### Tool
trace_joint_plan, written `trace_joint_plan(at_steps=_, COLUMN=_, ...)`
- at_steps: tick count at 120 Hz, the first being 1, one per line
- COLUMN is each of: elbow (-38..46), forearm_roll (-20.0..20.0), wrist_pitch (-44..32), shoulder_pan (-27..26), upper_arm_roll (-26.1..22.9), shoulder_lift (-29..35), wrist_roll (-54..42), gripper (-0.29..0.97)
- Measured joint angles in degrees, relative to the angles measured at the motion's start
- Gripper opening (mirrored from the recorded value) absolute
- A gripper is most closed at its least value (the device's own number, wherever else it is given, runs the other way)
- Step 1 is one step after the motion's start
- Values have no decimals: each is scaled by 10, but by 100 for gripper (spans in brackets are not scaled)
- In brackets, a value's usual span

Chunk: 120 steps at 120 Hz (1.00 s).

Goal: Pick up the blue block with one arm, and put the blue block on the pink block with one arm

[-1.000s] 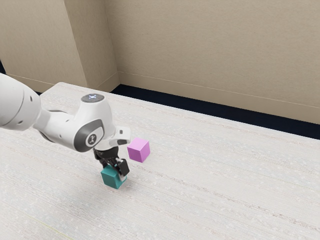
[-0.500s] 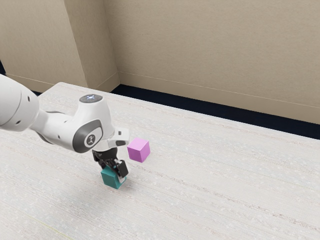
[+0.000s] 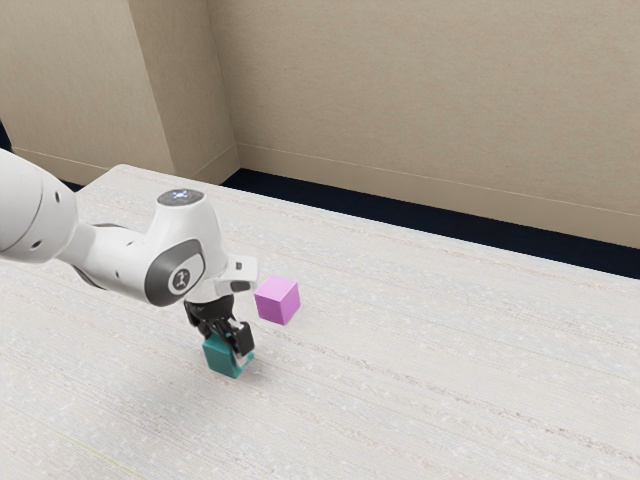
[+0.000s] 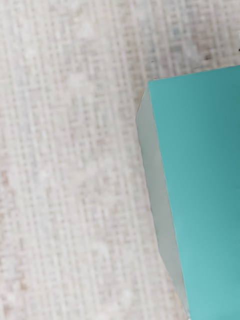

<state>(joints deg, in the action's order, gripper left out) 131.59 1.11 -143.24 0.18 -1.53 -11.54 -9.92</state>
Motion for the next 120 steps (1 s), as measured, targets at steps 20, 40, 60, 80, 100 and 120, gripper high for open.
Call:
trace_joint_plan(at_steps=20, elbow=0, forearm_roll=0, wrist_pitch=1, shoulder_pan=0, upper_arm_roll=0, shoulder_lift=0, wrist_roll=1, gripper=46)
trace_joint_plan(at_steps=40, elbow=0, forearm_roll=-1, wrist_pitch=0, shoulder_pan=-1, upper_arm_roll=0, shoulder_lift=0, wrist_roll=4, gripper=44)
trace_joint_plan(at_steps=60, elbow=1, forearm_roll=-1, wrist_pitch=3, shoulder_pan=-1, upper_arm_roll=0, shoulder_lift=21, wrist_roll=6, gripper=40)
trace_joint_plan(at_steps=80, elbow=0, forearm_roll=-2, wrist_pitch=7, shoulder_pan=-1, upper_arm_roll=0, shoulder_lift=34, wrist_roll=9, gripper=39)
trace_joint_plan(at_steps=100, elbow=-62, forearm_roll=7, wrist_pitch=29, shoulder_pan=0, upper_arm_roll=1, shoulder_lift=25, wrist_roll=16, gripper=37)
trace_joint_plan(at_steps=120, elbow=-208, forearm_roll=17, wrist_pitch=98, shoulder_pan=0, upper_arm_roll=9, shoulder_lift=-46, wrist_roll=22, gripper=36)
